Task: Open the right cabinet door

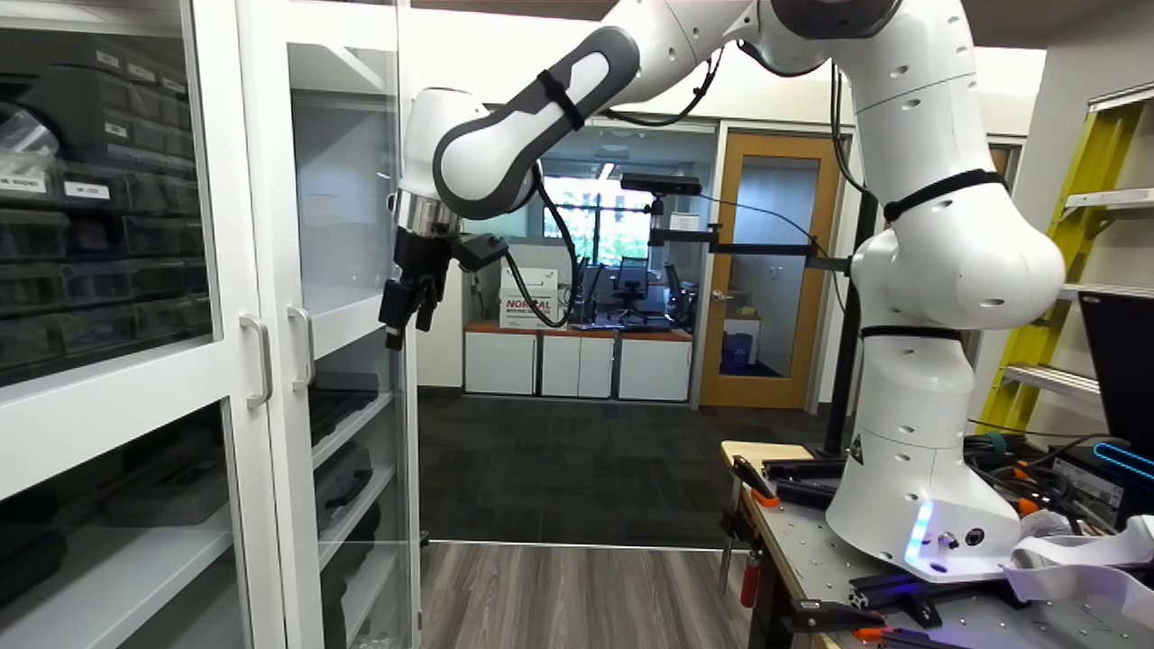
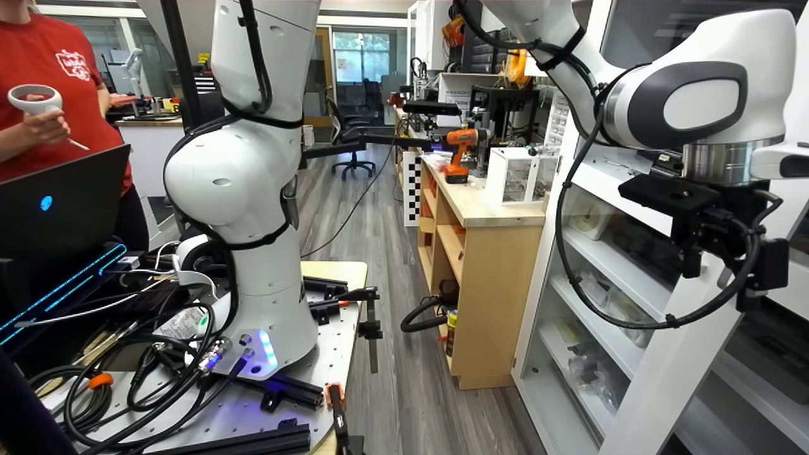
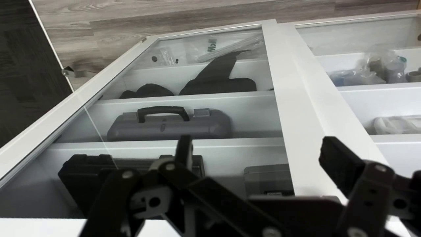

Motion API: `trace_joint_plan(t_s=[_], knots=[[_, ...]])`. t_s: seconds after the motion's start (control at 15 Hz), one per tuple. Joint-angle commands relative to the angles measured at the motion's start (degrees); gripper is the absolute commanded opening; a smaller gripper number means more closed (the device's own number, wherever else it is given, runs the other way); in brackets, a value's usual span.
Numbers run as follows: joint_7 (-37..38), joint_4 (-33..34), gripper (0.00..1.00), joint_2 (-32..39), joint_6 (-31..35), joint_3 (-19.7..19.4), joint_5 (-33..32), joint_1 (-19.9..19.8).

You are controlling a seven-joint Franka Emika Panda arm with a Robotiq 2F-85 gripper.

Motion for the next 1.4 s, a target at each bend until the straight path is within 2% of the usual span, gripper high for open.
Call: trace_joint_plan(t_s=[0.0,0.47,0.67,0.73,1.33], knots=[[0.4,-2.9,1.00,-1.9,3.3,1.8,4.6,-1.9],[-3.9,-3.3,1.00,-1.4,10.8,4.8,9.2,-2.4],[-4.8,-3.0,1.00,-1.2,11.5,5.9,9.8,-2.3],[-2.3,-1.3,1.00,0.0,9.6,4.8,7.9,-1.3],[-3.0,-1.1,1.00,0.8,11.2,5.8,8.6,-1.3]])
